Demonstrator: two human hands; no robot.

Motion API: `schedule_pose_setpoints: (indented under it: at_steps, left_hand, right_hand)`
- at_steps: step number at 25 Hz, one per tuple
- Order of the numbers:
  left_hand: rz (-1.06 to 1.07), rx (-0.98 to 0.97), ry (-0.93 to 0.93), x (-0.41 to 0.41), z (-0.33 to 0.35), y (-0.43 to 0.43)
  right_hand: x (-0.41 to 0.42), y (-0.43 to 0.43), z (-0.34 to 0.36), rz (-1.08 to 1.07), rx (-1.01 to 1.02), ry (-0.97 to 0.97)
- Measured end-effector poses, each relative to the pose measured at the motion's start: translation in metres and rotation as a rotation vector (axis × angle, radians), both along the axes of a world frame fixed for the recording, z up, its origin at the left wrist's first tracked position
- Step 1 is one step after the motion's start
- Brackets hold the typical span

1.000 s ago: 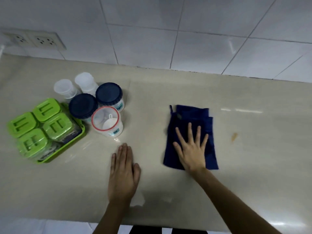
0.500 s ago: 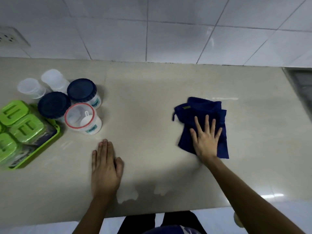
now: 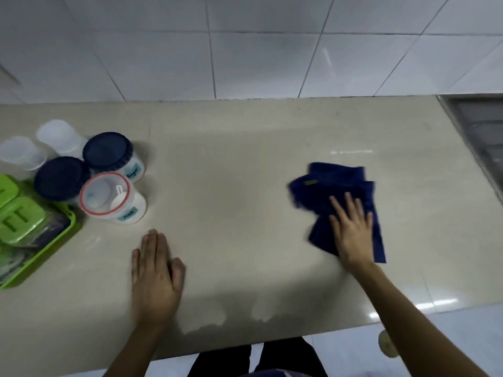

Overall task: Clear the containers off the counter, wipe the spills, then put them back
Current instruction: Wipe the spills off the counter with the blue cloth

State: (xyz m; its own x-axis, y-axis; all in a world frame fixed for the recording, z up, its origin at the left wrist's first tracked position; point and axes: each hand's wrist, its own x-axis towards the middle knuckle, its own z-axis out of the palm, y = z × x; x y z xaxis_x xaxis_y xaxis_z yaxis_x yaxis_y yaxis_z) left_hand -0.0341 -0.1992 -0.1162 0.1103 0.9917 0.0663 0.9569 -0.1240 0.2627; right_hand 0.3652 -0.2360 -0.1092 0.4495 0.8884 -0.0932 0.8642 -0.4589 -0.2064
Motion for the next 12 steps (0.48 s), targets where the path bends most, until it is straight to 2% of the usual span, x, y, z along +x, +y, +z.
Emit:
schedule_pose_setpoints:
  at_steps: [2,4,9,12]
  left_hand:
    - [0.002,-0.022,0.007,0.0,0.001,0.0]
    - [0.001,-0.029,0.006,-0.002,0.001,0.001]
    - [-0.003,-0.054,0.013,-0.001,-0.001,0.0]
    - [-0.005,-0.052,0.007,-0.001,-0.001,0.001]
  right_hand:
    - [-0.004,0.006,0.0,-0.152,-0.001,-0.002]
    - [-0.052,0.023,-0.002,-0.128,0.005,-0.026]
    - [-0.198,0.032,-0.005,0.38,0.012,-0.069]
    - [-0.178,0.01,-0.006,0.499,0.018,-0.047]
